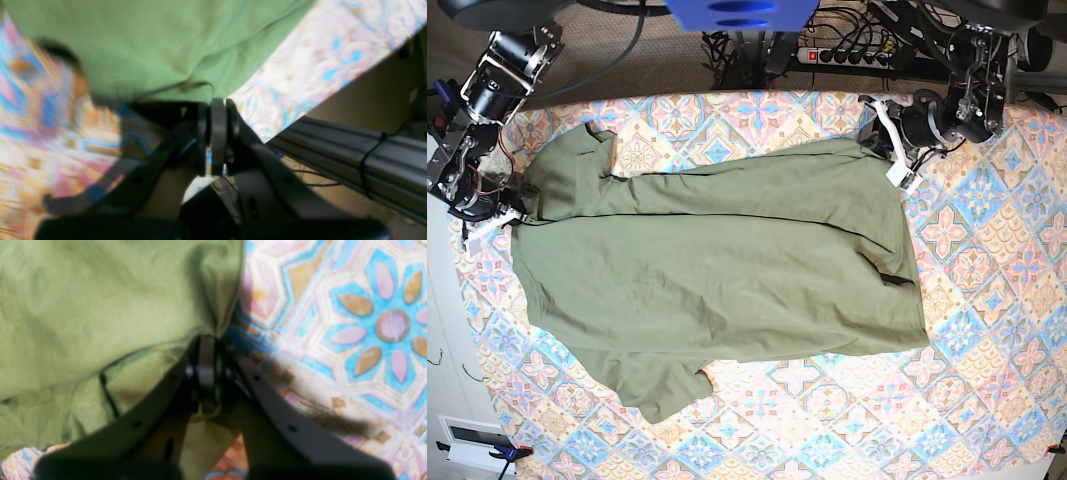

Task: Layout the t-shirt on the table in an organized manner, then fold the t-shirt properly
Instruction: 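Grasp the side edge with the left gripper and pull it taut, then drag the grasped edge with the left gripper away from the right gripper, then reach the left gripper down to the shirt hem corner and grasp it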

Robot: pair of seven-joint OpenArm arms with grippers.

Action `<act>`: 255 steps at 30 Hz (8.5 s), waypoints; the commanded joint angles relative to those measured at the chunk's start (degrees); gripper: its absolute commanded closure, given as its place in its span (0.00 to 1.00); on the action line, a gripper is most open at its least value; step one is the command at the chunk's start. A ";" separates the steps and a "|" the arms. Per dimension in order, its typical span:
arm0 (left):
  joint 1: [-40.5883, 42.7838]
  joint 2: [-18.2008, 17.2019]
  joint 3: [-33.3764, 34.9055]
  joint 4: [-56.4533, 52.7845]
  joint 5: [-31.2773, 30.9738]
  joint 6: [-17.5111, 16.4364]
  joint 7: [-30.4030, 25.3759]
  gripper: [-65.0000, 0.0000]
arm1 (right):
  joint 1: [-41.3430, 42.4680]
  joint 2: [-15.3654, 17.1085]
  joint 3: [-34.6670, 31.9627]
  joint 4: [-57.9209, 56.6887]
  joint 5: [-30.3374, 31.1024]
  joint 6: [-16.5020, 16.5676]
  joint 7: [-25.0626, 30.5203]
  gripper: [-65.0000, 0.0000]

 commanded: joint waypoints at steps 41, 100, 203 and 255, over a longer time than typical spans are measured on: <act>11.35 -3.58 -14.44 1.62 -4.83 0.01 -7.82 0.68 | 1.07 1.59 0.21 0.99 0.75 0.11 0.66 0.97; -0.26 3.01 3.67 -7.70 -5.36 -0.17 -7.20 0.94 | 1.16 1.59 0.21 0.81 0.49 0.11 0.93 0.97; -43.95 8.37 -19.37 -50.43 6.25 -6.94 -9.84 0.33 | 10.21 1.68 0.21 -0.86 -14.81 -0.16 3.83 0.97; -42.89 13.73 -20.60 -53.86 6.16 -3.25 -14.50 0.37 | 10.30 0.01 0.21 -0.68 -14.64 -0.16 3.65 0.97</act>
